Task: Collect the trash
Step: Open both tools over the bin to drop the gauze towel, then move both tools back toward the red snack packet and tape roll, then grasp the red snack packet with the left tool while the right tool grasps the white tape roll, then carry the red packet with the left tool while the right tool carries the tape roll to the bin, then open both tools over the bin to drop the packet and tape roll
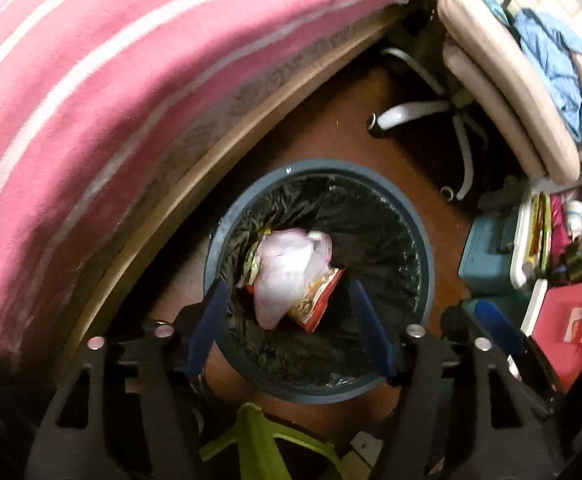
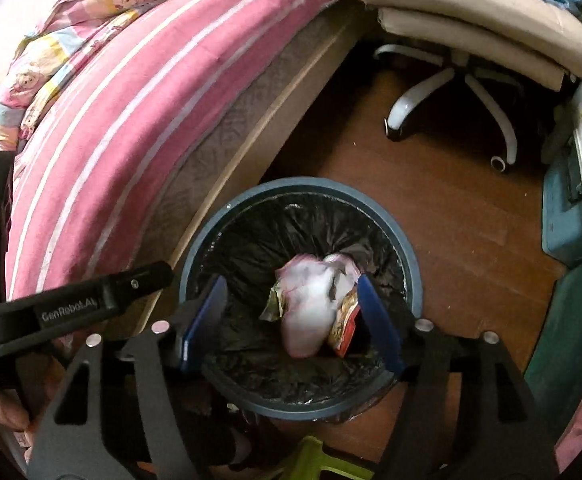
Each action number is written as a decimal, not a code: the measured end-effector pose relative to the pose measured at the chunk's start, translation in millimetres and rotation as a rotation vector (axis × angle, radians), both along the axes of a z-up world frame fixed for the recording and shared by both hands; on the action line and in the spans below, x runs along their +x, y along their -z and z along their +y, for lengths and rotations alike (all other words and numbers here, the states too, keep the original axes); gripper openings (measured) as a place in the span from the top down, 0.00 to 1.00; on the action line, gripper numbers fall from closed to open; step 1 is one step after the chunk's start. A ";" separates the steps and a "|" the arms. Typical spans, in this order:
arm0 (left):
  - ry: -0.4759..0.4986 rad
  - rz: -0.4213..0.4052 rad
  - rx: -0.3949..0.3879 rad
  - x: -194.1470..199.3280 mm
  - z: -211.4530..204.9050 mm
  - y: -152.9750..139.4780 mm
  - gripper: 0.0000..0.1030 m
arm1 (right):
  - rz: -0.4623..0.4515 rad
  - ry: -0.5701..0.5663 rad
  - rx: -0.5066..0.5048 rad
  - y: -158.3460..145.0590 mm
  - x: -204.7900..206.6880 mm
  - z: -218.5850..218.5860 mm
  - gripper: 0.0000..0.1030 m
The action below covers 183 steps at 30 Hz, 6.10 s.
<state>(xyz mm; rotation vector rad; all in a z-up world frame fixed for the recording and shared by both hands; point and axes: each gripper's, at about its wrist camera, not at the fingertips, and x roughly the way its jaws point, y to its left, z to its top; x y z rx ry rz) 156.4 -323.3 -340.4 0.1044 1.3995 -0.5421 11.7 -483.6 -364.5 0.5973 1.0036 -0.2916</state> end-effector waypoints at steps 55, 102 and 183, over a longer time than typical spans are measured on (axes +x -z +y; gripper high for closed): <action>-0.518 -0.257 -0.124 171.9 339.0 -99.7 0.35 | -0.354 -0.754 -0.265 -184.4 285.0 315.9 0.32; -0.594 -0.067 -0.219 176.5 374.9 -93.4 0.87 | -0.115 -1.052 -0.477 -112.9 361.8 404.9 0.86; -0.043 0.042 -0.141 38.1 26.5 -5.2 0.28 | 0.011 -0.220 -0.067 -33.6 55.3 32.6 0.40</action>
